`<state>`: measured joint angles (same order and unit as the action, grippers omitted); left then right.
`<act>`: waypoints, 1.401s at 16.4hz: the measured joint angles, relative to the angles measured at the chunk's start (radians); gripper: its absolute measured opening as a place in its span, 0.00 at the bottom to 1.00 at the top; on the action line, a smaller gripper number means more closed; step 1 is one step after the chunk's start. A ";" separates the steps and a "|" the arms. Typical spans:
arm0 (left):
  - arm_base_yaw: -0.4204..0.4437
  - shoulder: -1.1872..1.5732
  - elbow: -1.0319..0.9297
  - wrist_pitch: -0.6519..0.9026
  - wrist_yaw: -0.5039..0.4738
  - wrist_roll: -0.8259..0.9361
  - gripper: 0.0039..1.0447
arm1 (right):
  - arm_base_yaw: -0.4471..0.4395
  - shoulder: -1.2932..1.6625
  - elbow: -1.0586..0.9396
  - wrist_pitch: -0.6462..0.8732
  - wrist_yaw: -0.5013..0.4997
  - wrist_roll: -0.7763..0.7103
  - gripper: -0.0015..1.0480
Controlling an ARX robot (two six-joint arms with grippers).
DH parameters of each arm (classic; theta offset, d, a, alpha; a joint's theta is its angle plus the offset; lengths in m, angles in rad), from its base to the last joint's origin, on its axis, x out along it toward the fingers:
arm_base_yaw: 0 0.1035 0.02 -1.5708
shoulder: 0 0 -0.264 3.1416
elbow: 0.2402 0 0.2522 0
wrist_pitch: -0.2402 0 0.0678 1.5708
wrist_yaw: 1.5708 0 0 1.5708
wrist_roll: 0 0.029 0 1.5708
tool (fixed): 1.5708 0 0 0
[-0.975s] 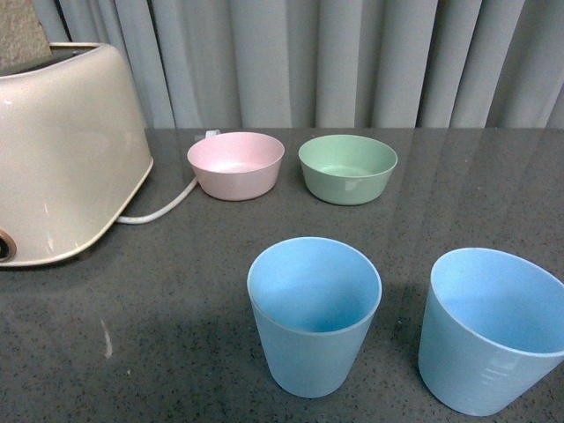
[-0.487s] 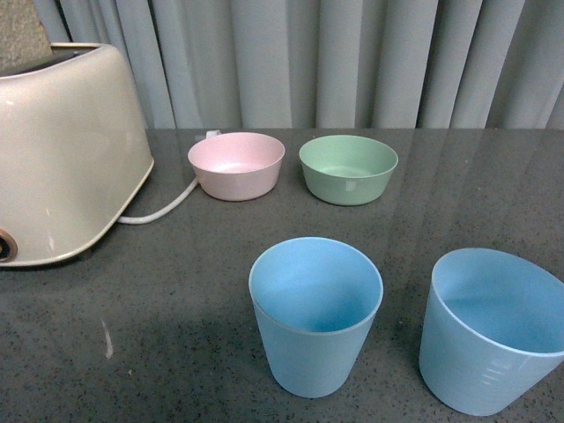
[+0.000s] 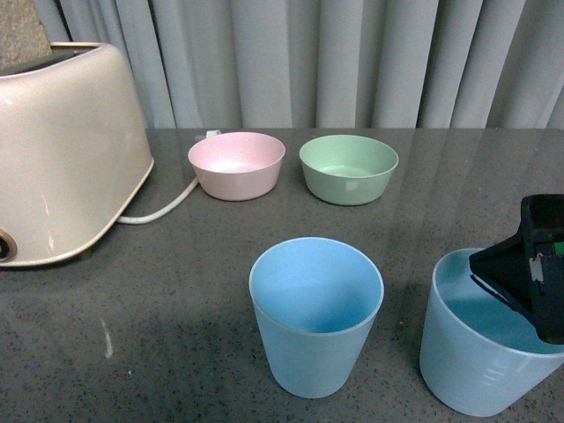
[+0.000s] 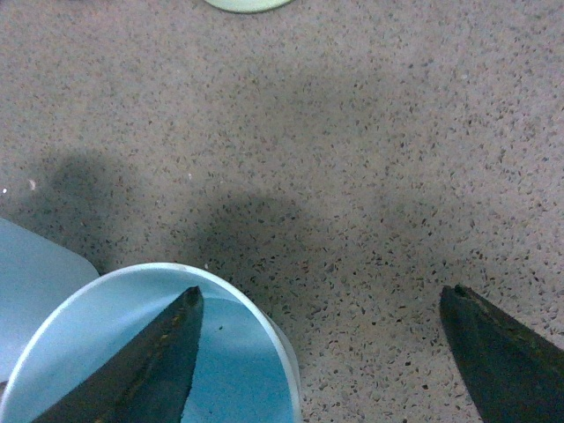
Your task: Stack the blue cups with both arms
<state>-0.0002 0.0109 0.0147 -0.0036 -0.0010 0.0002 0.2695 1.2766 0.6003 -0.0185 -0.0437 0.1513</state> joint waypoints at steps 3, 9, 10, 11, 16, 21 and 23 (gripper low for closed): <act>0.000 0.000 0.000 0.000 0.000 0.000 0.94 | 0.008 0.026 -0.001 -0.004 0.009 0.024 0.52; 0.000 0.000 0.000 0.000 0.000 0.000 0.94 | 0.038 -0.011 0.001 -0.059 0.013 0.060 0.02; 0.000 0.000 0.000 0.000 0.000 0.000 0.94 | 0.038 -0.026 0.005 -0.066 0.012 0.063 0.02; 0.000 0.000 0.000 0.000 0.000 0.000 0.94 | 0.037 -0.046 0.011 -0.079 0.010 0.066 0.02; 0.000 0.000 0.000 0.000 0.000 0.000 0.94 | 0.040 -0.222 0.138 -0.100 -0.033 0.085 0.02; 0.000 0.000 0.000 0.000 0.000 0.000 0.94 | 0.249 -0.180 0.204 -0.149 -0.050 0.065 0.02; 0.000 0.000 0.000 0.000 0.000 0.000 0.94 | 0.293 -0.142 0.203 -0.146 -0.038 0.058 0.02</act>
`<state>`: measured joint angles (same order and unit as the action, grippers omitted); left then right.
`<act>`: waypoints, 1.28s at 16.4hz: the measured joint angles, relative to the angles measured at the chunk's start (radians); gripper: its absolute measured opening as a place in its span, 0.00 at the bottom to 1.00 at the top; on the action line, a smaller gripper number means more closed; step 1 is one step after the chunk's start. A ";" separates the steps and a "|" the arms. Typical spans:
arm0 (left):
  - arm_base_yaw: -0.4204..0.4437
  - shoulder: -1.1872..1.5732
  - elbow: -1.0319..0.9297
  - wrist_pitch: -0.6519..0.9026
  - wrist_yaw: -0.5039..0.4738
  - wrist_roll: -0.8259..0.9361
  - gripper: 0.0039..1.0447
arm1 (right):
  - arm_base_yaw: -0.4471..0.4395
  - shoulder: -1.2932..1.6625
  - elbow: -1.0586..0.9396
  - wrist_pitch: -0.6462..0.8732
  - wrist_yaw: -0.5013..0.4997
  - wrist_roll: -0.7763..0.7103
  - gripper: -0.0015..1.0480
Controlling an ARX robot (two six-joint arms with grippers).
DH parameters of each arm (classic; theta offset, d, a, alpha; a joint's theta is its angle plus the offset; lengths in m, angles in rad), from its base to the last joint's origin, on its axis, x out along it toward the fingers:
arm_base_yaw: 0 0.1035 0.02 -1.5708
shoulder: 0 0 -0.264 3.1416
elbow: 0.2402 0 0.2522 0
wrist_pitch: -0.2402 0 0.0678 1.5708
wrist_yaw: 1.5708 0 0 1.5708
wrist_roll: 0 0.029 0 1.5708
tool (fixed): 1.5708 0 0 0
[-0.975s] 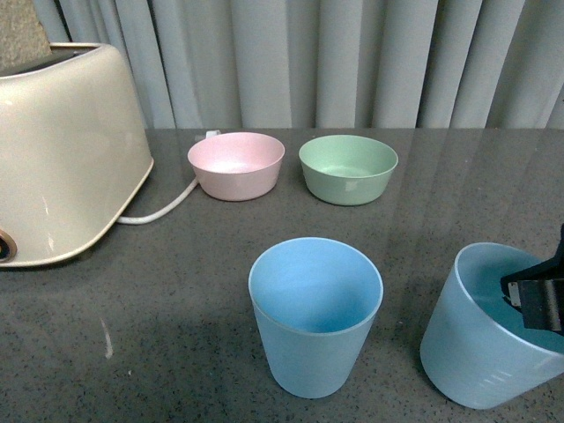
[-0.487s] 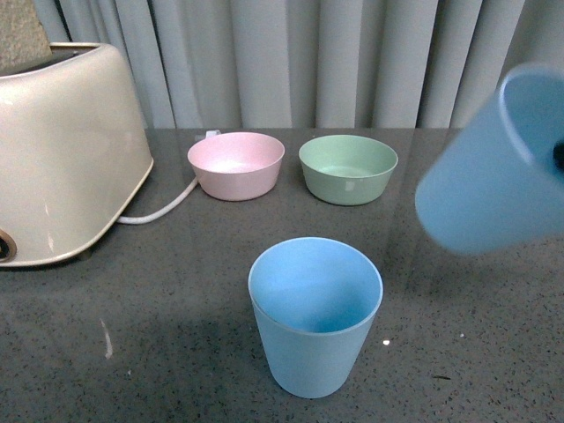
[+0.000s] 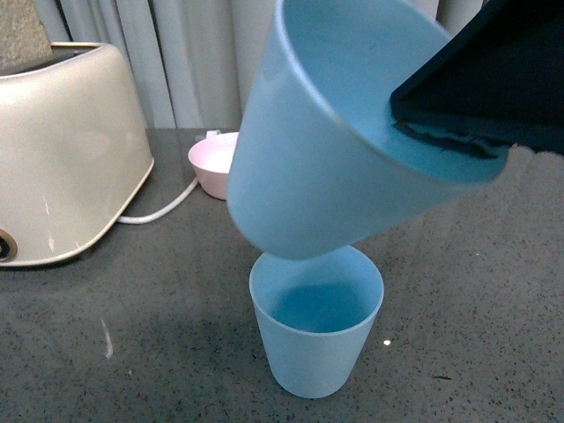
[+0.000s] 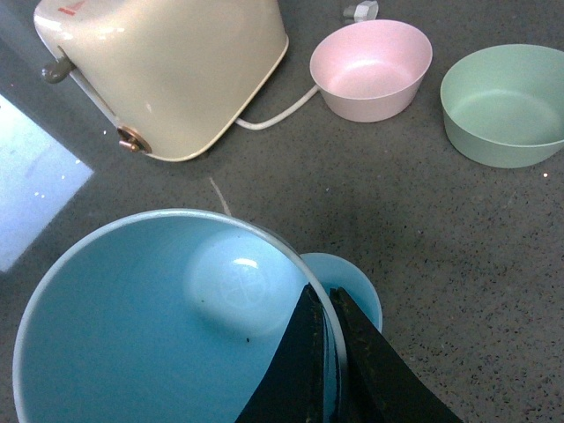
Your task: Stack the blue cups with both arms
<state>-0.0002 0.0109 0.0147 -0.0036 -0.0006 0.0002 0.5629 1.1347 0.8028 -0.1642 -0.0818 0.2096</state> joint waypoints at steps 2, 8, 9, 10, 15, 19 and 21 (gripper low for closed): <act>0.000 0.000 0.000 0.000 0.000 0.000 0.94 | 0.021 0.032 0.000 0.000 0.022 -0.010 0.02; 0.000 0.000 0.000 0.000 0.000 0.000 0.94 | 0.005 0.104 -0.002 0.023 0.038 -0.020 0.02; 0.000 0.000 0.000 0.000 0.000 0.000 0.94 | -0.003 0.113 -0.002 0.020 0.047 -0.020 0.02; 0.000 0.000 0.000 0.000 0.000 0.000 0.94 | -0.005 0.119 -0.002 0.020 0.051 -0.020 0.02; 0.000 0.000 0.000 0.000 0.000 0.000 0.94 | -0.014 0.126 -0.002 0.014 0.045 -0.020 0.02; 0.000 0.000 0.000 0.000 0.000 0.000 0.94 | -0.014 0.139 -0.002 -0.005 0.036 -0.019 0.20; 0.000 0.000 0.000 0.000 0.000 0.000 0.94 | -0.014 0.132 -0.002 -0.010 0.015 -0.013 0.43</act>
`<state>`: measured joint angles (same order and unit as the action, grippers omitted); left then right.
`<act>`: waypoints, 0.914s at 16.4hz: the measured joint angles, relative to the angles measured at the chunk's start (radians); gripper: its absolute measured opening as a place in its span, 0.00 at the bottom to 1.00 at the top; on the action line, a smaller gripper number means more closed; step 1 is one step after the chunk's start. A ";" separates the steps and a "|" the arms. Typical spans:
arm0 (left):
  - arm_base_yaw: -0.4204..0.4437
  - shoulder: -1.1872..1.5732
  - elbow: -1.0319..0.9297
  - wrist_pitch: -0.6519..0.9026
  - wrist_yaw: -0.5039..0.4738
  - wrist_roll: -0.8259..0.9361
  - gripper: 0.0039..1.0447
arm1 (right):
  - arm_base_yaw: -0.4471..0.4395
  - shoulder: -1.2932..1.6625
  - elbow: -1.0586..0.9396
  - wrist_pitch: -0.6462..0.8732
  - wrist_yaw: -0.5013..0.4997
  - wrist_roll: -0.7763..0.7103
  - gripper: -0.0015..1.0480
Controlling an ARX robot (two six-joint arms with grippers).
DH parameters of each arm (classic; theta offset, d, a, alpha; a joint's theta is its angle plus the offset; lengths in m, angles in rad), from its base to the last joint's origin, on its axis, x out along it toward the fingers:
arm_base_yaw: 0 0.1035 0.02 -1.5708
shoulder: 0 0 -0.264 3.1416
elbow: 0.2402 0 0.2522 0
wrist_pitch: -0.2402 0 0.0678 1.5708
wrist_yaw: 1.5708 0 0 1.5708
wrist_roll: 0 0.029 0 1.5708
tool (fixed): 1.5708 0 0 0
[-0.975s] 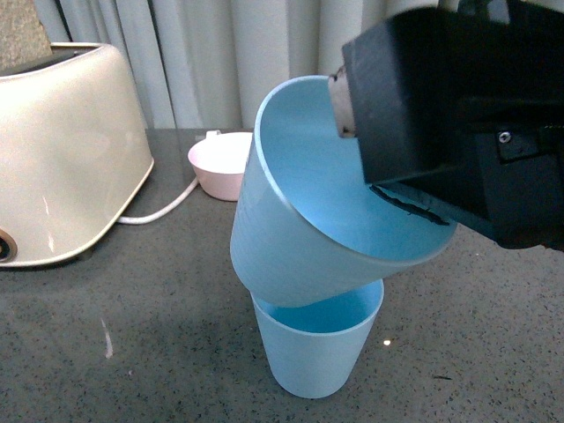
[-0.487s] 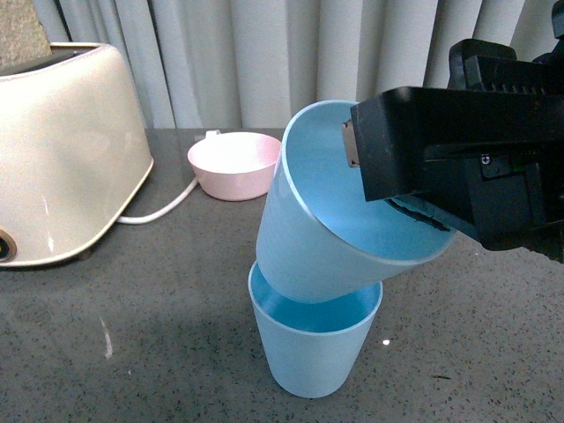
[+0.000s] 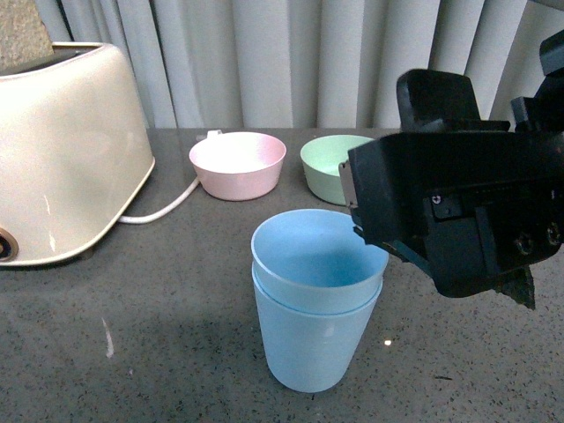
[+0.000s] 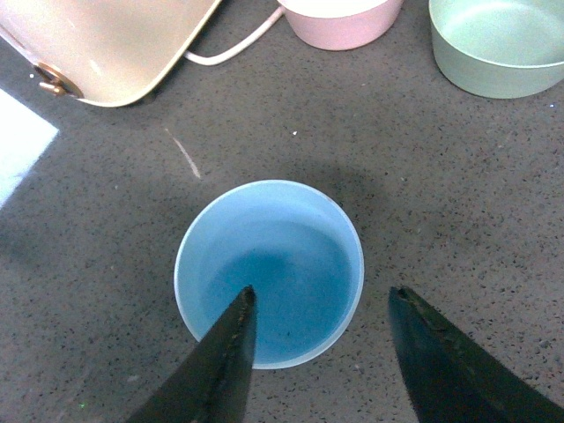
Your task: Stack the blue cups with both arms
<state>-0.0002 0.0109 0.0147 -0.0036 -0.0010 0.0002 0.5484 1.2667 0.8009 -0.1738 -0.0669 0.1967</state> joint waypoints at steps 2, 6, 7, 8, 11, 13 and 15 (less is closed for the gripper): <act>0.000 0.000 0.000 0.000 0.000 0.000 0.94 | -0.008 -0.018 0.002 0.002 -0.016 0.013 0.64; 0.000 0.000 0.000 0.000 0.000 0.000 0.94 | -0.126 -0.108 0.018 0.080 -0.038 0.089 0.95; 0.000 0.000 0.000 0.000 0.000 0.000 0.94 | -0.159 -0.137 0.013 0.112 -0.038 0.105 0.93; 0.000 0.000 0.000 0.000 0.000 0.000 0.94 | -0.211 -0.189 -0.008 0.156 -0.029 0.127 0.94; 0.000 0.000 0.000 0.000 0.000 0.000 0.94 | -0.453 -0.546 -0.303 0.315 0.072 0.113 0.90; 0.000 0.000 0.000 0.000 0.001 0.000 0.94 | -0.554 -0.881 -0.557 0.272 0.069 -0.130 0.53; 0.000 0.000 0.000 0.000 0.001 0.000 0.94 | -0.547 -0.956 -0.604 0.219 0.067 -0.151 0.45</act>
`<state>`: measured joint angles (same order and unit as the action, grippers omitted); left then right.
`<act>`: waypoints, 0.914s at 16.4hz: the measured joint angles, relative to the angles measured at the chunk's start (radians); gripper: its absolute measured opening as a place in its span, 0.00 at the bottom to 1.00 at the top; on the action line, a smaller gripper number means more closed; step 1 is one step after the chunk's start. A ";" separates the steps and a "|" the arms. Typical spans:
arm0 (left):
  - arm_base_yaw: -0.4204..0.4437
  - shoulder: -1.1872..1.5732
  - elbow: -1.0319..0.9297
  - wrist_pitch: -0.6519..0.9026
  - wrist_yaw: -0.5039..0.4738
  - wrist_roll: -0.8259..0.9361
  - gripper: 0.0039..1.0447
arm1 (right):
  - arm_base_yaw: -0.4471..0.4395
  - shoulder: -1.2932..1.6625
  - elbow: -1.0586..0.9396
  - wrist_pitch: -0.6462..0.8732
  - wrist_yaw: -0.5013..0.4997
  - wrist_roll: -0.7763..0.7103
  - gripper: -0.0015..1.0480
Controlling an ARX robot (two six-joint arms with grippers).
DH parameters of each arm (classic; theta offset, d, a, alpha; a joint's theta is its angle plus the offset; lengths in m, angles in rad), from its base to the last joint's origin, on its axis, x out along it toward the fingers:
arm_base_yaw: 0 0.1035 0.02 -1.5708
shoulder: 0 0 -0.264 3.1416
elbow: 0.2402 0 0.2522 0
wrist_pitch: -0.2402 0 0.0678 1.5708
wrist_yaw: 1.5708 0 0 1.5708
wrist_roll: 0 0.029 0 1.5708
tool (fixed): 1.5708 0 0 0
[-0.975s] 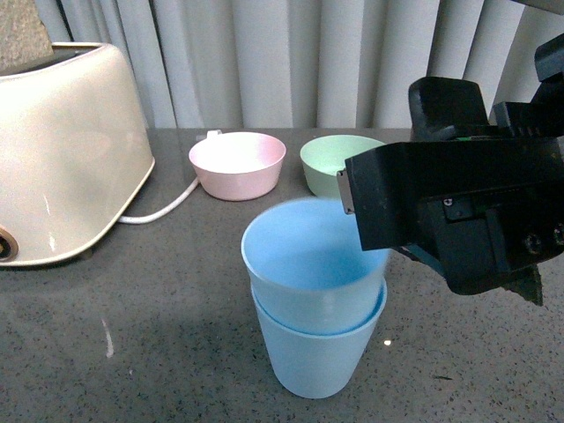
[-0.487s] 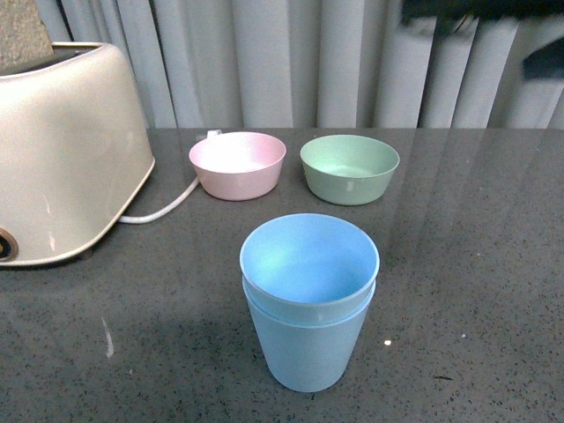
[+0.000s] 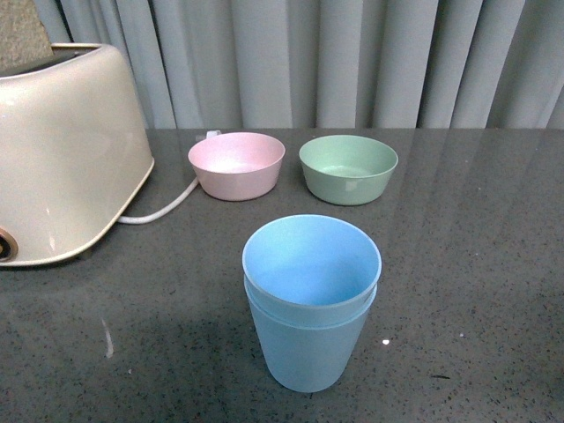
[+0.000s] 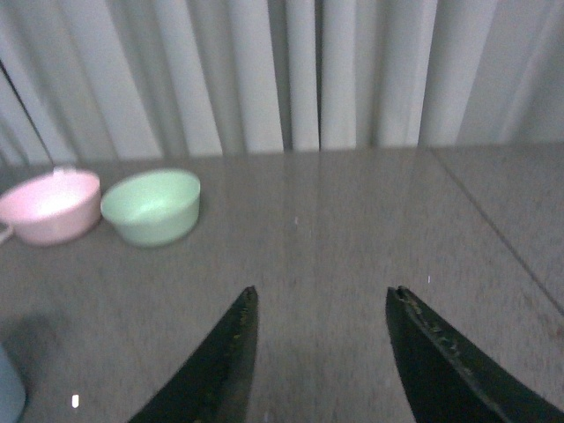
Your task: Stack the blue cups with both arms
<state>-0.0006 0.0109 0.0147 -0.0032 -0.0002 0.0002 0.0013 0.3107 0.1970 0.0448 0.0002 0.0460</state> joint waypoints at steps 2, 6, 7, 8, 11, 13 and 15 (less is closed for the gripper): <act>0.000 0.000 0.000 0.000 -0.001 0.000 0.94 | -0.002 -0.089 -0.032 -0.075 0.000 -0.014 0.36; 0.000 0.000 0.000 0.000 -0.001 0.000 0.94 | -0.002 -0.203 -0.062 -0.071 0.000 -0.024 0.18; 0.000 0.000 0.000 0.000 -0.001 0.000 0.94 | -0.002 -0.210 -0.060 -0.060 0.000 -0.026 0.10; 0.000 0.000 0.000 0.000 -0.001 0.000 0.94 | -0.002 -0.215 -0.072 -0.063 0.000 -0.036 0.01; 0.000 0.000 0.000 0.000 -0.001 0.000 0.94 | -0.002 -0.241 -0.113 -0.060 0.000 -0.038 0.02; 0.000 0.000 0.000 0.000 -0.001 0.000 0.94 | -0.002 -0.252 -0.129 -0.055 0.000 -0.039 0.02; 0.000 0.000 0.000 0.000 -0.001 0.000 0.94 | -0.002 -0.261 -0.144 -0.053 0.000 -0.039 0.02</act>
<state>-0.0002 0.0109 0.0147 -0.0036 -0.0010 0.0002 -0.0002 0.0494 0.0532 -0.0086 -0.0002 0.0071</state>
